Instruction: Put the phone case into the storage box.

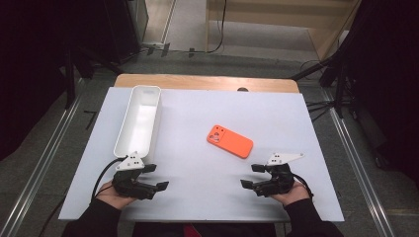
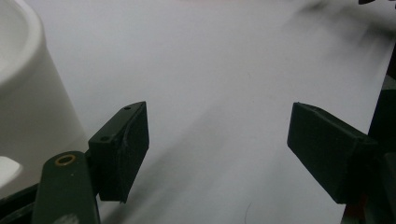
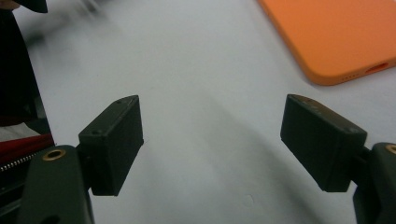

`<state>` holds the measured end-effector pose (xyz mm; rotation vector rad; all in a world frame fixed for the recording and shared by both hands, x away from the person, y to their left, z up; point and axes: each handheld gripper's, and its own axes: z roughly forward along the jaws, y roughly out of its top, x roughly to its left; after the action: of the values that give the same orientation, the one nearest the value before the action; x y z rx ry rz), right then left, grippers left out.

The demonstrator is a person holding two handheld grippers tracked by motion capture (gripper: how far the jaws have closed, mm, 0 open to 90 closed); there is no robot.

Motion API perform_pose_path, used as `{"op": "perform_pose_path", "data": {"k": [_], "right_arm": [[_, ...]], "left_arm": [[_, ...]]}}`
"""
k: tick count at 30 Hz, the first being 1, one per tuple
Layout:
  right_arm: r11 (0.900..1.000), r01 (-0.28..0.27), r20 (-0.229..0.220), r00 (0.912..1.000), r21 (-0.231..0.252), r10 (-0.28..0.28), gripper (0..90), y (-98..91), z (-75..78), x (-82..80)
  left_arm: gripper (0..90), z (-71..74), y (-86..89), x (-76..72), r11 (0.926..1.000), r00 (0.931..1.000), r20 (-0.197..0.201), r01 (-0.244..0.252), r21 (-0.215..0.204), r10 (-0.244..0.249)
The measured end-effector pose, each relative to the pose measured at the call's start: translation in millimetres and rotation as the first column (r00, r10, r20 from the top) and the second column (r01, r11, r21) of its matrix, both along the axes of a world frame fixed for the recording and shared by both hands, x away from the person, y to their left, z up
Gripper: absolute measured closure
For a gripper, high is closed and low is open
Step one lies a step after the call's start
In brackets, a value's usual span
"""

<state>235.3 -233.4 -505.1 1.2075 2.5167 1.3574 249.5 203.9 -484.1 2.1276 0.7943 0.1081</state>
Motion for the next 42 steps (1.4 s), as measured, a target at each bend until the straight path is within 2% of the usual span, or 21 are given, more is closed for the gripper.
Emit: {"op": "perform_pose_path", "data": {"k": [10,13,16,18,22,26,34,35,36,38,42], "right_arm": [[0.9995,-0.027,0.016,0.9995,-0.015,0.027,19.5,1.7,-2.0,-0.3],[0.9988,-0.041,0.004,0.9991,-0.027,0.042,19.3,2.3,-3.1,-0.5],[0.9979,-0.059,-0.030,0.9979,-0.028,0.058,15.7,3.1,-3.6,1.4],[0.9979,-0.052,-0.029,0.9983,-0.038,0.051,11.6,2.4,-3.0,2.2],[0.9979,-0.056,-0.021,0.9982,-0.034,0.055,11.1,-1.2,-2.4,3.6],[0.9963,-0.062,-0.019,0.9979,-0.060,0.061,11.0,-4.1,-1.9,4.7],[0.9977,-0.047,-0.022,0.9987,-0.048,0.046,8.6,-10.7,1.5,11.8],[0.9975,-0.055,-0.024,0.9982,-0.045,0.054,6.6,-11.9,2.4,13.5],[0.9973,-0.055,-0.028,0.9981,-0.048,0.054,0.2,-12.1,3.5,14.7],[0.9968,-0.052,-0.021,0.9985,-0.060,0.051,0.0,-12.3,4.9,15.8],[0.9982,-0.042,0.003,0.9991,-0.042,0.042,0.0,-13.9,11.0,21.5]], "left_arm": [[20.9,-0.1,2.9,1.5,0.9999,0.9999,-0.016,0.000,-0.013,-0.001],[20.9,0.0,2.8,1.4,1.0000,0.9999,-0.017,0.001,-0.010,-0.001],[20.9,0.2,2.9,1.1,0.9999,0.9998,-0.019,0.002,-0.012,-0.002],[20.9,0.3,3.0,1.1,0.9999,0.9998,-0.019,0.002,-0.011,-0.002],[20.9,0.1,3.0,1.5,0.9999,0.9996,-0.028,0.004,-0.011,-0.004],[20.9,0.1,2.3,1.3,0.9998,0.9990,-0.044,0.006,-0.020,-0.007],[20.9,0.2,2.4,0.8,0.9998,0.9991,-0.042,0.012,-0.017,-0.013],[20.9,0.2,2.5,0.8,0.9998,0.9991,-0.041,0.012,-0.018,-0.012],[20.9,0.3,2.6,0.8,0.9998,0.9991,-0.040,0.010,-0.018,-0.011],[20.9,0.5,2.9,0.9,0.9998,0.9991,-0.040,0.010,-0.019,-0.011],[20.9,0.8,3.4,1.4,0.9997,0.9992,-0.040,0.005,-0.024,-0.006]]}}
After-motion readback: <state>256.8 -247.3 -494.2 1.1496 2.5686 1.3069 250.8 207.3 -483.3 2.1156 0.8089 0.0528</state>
